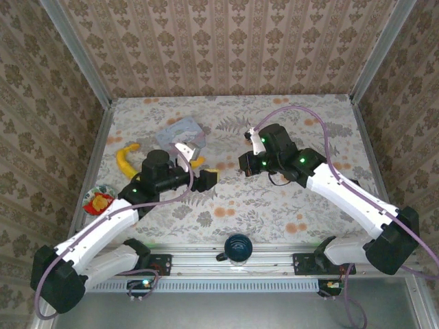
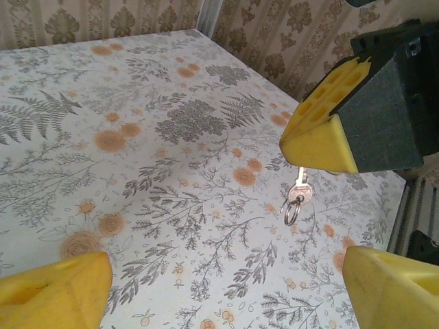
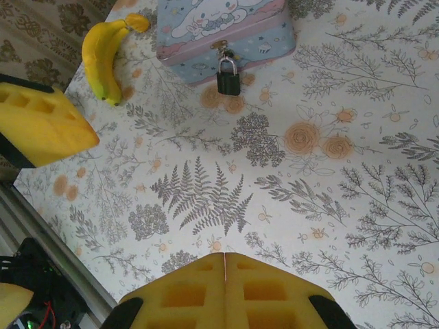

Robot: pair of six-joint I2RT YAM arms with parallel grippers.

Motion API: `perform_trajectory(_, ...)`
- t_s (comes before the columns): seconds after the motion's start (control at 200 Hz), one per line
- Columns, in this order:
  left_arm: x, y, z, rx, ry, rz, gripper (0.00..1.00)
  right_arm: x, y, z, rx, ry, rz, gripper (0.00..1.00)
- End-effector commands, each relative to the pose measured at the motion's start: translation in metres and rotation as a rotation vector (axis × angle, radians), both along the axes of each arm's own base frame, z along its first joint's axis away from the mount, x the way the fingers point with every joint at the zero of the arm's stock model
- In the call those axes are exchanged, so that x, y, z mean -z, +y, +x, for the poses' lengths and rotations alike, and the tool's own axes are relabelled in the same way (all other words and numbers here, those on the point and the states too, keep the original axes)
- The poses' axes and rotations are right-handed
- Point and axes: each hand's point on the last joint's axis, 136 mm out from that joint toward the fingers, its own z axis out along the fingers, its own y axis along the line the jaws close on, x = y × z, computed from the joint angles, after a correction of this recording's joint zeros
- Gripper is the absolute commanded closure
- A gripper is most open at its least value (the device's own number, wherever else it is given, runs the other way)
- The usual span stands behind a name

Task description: Unlock the padlock with the key

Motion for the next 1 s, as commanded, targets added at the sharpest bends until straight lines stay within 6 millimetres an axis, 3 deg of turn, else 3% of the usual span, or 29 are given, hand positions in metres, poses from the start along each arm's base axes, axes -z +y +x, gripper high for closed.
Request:
perform_trajectory(0.0,-0.015,-0.009,-0.005,0.078,-0.021,-0.029,0.23,-0.01,0.007,0.0,-0.028,0.003,0.007,1.0)
perform_trajectory(0.08,-0.016,-0.016,-0.008,0.114,-0.01,-0.047,0.33,-0.007,0.007,-0.003,-0.028,0.033,0.003,1.0)
perform_trajectory(0.36,-0.017,-0.042,-0.018,0.231,0.037,-0.132,0.45,-0.034,0.034,-0.011,-0.174,0.026,0.215,1.0)
perform_trajectory(0.755,-0.03,-0.045,-0.033,0.311,0.062,-0.199,0.61,-0.042,0.047,-0.015,-0.291,0.021,0.336,1.0)
perform_trajectory(0.995,-0.027,-0.046,-0.031,0.303,0.074,-0.205,0.79,-0.045,0.049,-0.017,-0.308,0.022,0.353,1.0)
